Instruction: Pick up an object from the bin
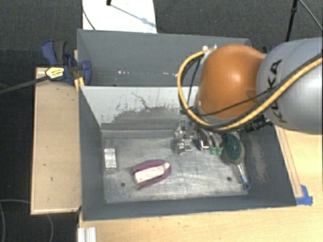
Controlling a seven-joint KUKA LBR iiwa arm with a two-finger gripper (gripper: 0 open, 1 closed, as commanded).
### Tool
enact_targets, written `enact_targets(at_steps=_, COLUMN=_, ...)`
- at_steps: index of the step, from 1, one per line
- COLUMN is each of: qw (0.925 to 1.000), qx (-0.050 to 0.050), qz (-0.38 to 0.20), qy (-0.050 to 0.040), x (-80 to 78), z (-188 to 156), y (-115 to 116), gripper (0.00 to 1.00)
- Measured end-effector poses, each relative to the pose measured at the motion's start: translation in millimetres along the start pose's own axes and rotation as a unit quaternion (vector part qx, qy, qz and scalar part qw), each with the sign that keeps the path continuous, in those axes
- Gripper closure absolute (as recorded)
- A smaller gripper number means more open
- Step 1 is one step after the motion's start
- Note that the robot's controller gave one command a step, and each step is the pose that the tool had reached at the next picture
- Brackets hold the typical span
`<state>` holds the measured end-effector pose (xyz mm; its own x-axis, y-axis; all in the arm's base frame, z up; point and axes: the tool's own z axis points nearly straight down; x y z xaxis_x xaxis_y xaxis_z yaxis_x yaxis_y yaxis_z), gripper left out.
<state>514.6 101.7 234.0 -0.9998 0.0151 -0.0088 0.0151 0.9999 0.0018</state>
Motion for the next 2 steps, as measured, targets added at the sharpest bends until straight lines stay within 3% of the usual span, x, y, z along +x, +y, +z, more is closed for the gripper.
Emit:
enact_targets(at_steps=1, qw=1.0, qx=0.0, qz=0.001, qy=0.0035, x=0.6, z=4, y=0, gripper=0.0)
enact_targets(at_steps=2, qw=0.9936, qx=0.0, qz=-0.112, qy=0.0067, x=20.5, z=129, y=24, gripper=0.0)
